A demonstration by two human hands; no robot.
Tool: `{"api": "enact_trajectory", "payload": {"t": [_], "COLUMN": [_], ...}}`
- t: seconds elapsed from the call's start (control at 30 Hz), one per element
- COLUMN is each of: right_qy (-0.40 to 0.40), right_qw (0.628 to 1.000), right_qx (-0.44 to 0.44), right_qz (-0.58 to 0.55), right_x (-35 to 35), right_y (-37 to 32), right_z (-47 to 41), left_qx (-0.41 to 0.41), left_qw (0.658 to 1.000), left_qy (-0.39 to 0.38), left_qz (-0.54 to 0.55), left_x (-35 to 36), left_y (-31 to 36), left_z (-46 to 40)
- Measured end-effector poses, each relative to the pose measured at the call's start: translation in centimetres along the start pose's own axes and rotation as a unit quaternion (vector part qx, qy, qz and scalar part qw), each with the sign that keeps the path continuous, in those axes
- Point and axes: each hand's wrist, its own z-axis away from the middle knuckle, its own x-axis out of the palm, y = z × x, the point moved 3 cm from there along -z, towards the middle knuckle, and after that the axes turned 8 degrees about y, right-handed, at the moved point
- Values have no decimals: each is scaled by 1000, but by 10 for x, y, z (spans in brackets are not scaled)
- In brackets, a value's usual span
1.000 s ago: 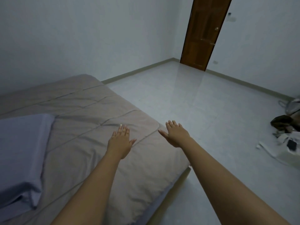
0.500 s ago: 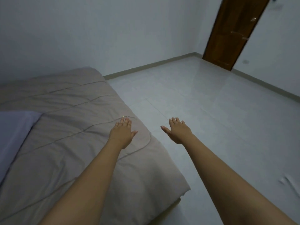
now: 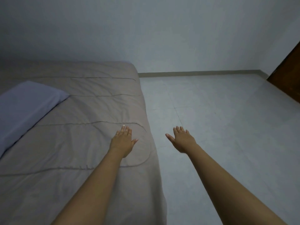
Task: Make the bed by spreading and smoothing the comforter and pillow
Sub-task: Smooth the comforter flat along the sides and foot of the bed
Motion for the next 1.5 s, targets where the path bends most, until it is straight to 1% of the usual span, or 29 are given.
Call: {"api": "enact_trajectory", "payload": {"t": [0.2,0.3,0.37,0.5,0.6,0.7,0.83,0.97,1.07,1.23,1.37,1.5], "right_qy": [-20,-5,1,-10,-6,-2,-6,10,16,56,49,54], "right_qw": [998,997,994,985,980,978,969,961,959,954,952,945], "right_qx": [-51,-77,-104,-167,-189,-201,-238,-271,-278,-293,-296,-315], "right_qz": [19,26,24,44,58,65,64,57,54,46,55,72], "right_x": [-10,-25,-35,-50,-73,-93,-114,-152,-186,-246,-268,-289], "right_y": [57,86,104,141,171,185,173,147,128,109,119,122], "right_z": [-73,-128,-164,-220,-273,-325,-394,-481,-557,-681,-790,-912], "left_qx": [-53,-80,-104,-151,-174,-202,-240,-258,-262,-257,-248,-269], "left_qw": [998,997,994,988,984,977,969,965,964,965,968,960], "left_qy": [-29,-11,-3,-29,-26,-38,-30,-5,7,37,28,56], "left_qz": [11,16,36,34,41,49,47,53,44,32,31,46], "left_x": [-3,-16,-25,-28,-40,-52,-75,-104,-131,-178,-193,-213], "left_y": [37,60,77,116,143,152,134,102,69,27,15,-5], "left_z": [-60,-104,-134,-182,-219,-249,-299,-379,-452,-582,-696,-807]}}
